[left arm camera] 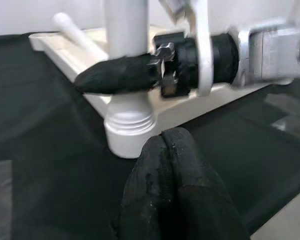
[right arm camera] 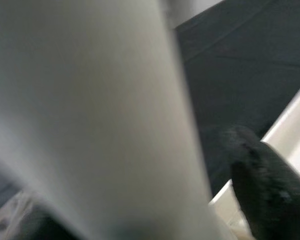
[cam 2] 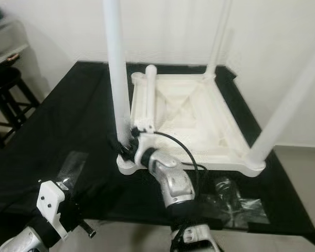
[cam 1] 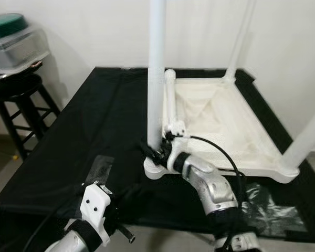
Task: Building children table
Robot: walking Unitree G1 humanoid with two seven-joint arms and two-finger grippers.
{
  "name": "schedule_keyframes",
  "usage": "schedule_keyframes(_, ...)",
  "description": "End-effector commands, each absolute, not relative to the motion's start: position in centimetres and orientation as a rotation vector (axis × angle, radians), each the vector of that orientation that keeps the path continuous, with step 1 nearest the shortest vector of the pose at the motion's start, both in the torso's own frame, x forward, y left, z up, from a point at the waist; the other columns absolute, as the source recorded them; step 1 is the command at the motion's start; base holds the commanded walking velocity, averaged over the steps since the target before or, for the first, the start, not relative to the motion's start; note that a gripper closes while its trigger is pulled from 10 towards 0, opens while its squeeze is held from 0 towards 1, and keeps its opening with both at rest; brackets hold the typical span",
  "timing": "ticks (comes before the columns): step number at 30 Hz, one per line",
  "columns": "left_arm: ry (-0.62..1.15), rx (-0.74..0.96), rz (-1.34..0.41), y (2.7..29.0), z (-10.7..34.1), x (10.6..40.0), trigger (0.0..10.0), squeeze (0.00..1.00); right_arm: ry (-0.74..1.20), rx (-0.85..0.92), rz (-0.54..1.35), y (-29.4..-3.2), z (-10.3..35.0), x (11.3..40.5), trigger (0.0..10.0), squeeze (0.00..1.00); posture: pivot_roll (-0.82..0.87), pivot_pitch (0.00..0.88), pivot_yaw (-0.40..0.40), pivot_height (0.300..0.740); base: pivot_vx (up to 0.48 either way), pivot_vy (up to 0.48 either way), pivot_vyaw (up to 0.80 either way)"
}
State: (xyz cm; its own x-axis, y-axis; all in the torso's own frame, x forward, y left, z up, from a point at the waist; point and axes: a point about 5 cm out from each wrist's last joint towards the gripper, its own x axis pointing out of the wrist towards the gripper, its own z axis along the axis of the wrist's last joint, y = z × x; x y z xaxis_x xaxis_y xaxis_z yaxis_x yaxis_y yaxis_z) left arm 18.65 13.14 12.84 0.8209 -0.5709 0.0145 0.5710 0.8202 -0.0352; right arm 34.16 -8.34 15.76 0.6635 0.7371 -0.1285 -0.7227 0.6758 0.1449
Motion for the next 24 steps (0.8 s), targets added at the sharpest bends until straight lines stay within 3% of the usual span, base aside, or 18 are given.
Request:
schedule_keyframes(1,0.028,-0.029,-0.61,13.3,12.4,18.6,10.0,0.0,0.113,0.091,0.855,-8.4,17.7,34.4,10.0,1.0,0.06,0.085,0.038,0.74,0.0,0.0,0.0)
schedule_keyframes(2,0.027,-0.028,-0.609,13.2,12.3,18.7,10.0,0.0,0.037,-0.036,1.051,-8.5,19.9,35.0,10.0,0.0,0.06,0.073,0.037,0.74,0.0,0.0,0.0)
schedule_keyframes(9,0.027,-0.025,-0.603,13.2,12.2,18.7,10.0,0.0,-0.046,-0.224,1.232,-8.3,22.6,36.7,10.0,0.0,0.08,0.06,0.035,0.74,0.0,0.0,0.0)
schedule_keyframes(19,0.032,-0.027,-0.607,12.9,12.0,18.6,10.0,0.0,-0.015,-0.276,1.369,-7.2,24.4,37.6,10.0,0.0,0.09,0.054,0.032,0.74,0.0,0.0,0.0)
schedule_keyframes(20,0.033,-0.028,-0.608,12.9,12.0,18.6,10.0,0.0,-0.003,-0.263,1.4,-7.3,24.5,37.6,3.6,0.0,0.09,0.053,0.03,0.74,0.0,0.0,0.0)
schedule_keyframes(21,0.033,-0.029,-0.609,12.8,12.0,18.6,10.0,0.0,0.007,-0.253,1.421,-7.5,24.5,37.7,0.0,0.0,0.09,0.052,0.028,0.74,0.0,0.0,0.0)
schedule_keyframes(24,0.032,-0.031,-0.61,12.8,11.9,18.6,10.0,0.0,0.018,-0.245,1.44,-7.9,24.3,37.8,0.0,0.0,0.09,0.049,0.026,0.74,0.0,0.0,0.0)
